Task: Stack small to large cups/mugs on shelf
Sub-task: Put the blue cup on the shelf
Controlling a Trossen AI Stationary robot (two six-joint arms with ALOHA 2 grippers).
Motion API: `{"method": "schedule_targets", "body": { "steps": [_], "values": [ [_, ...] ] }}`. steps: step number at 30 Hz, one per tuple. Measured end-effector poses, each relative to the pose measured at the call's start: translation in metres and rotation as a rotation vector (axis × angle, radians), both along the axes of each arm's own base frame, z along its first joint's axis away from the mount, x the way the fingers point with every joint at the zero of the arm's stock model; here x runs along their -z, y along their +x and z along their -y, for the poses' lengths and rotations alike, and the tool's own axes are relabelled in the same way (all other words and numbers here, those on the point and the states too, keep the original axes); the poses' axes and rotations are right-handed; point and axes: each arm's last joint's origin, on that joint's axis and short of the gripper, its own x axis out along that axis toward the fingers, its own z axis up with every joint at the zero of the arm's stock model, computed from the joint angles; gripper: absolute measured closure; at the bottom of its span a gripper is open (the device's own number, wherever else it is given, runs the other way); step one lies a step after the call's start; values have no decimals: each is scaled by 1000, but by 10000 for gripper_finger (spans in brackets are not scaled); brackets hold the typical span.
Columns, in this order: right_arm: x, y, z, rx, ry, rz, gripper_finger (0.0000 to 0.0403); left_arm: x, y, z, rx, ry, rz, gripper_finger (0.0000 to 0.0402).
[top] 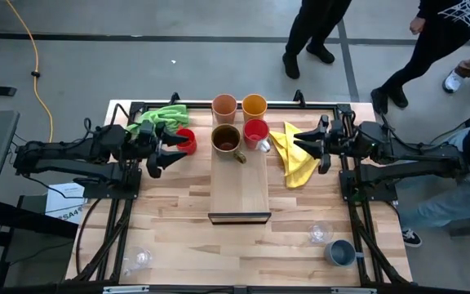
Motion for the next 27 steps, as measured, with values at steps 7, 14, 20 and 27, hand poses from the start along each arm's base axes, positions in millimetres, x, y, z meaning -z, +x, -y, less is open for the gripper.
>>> {"method": "schedule_targets", "body": {
  "steps": [7, 14, 20, 27],
  "values": [
    [0, 0, 0, 0, -17, -2, 308, 0, 0, 0, -9, 0, 2, 121],
    [0, 0, -1, -19, -24, -3, 308, -1, -1, -2, -75, -1, 8, 121],
    [0, 0, -1, -22, -24, 0, 308, -2, -1, -2, -86, -5, 18, 121],
    [0, 0, -1, -22, -24, -1, 308, -2, -1, -2, -87, -2, 18, 121]
  ]
}}
